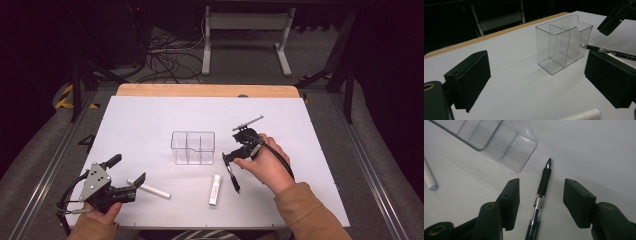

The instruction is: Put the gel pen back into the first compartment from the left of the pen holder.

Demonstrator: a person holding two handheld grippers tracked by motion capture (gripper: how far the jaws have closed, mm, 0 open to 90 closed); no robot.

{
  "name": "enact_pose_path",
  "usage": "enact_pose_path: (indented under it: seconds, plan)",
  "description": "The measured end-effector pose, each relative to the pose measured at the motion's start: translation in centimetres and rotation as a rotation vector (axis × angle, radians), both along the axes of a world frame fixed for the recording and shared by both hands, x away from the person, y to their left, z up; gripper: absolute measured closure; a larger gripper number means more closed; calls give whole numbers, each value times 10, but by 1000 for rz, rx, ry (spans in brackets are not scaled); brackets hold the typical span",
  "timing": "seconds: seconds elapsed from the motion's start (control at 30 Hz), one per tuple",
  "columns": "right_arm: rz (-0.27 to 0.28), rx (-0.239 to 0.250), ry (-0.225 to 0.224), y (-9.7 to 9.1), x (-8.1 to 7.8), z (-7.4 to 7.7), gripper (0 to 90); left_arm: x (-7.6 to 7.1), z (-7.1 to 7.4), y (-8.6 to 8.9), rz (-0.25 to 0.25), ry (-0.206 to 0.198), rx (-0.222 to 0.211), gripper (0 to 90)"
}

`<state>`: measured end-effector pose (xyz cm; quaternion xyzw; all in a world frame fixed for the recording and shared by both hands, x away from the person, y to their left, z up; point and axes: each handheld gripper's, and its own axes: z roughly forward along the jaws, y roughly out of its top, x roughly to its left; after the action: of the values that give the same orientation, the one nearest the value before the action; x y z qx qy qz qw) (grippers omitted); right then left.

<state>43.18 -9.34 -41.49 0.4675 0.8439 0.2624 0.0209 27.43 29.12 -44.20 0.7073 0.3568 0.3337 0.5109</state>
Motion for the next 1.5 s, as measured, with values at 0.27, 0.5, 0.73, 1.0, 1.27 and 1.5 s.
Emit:
enact_pose_path:
  seconds: [0.27, 0.5, 0.73, 1.0, 1.27, 1.5]
  plan:
    - [-47, -26, 112, 7, 7, -8, 511, 0, 0, 0, -1, 0, 3, 73]
    - [-55, -61, 138, 12, 12, -11, 541, 0, 0, 1, -2, -1, 3, 73]
    - [-99, -80, 169, 15, 13, -16, 599, 0, 0, 0, 0, -2, 4, 73]
    - [-125, -96, 186, 20, 16, -22, 662, 0, 0, 0, 2, -4, 3, 74]
    - [-154, -128, 194, 27, 17, -29, 722, 1, -1, 0, 3, -4, 5, 75]
    - [-177, -168, 185, 32, 16, -33, 765, 1, 0, 1, 6, -5, 7, 76]
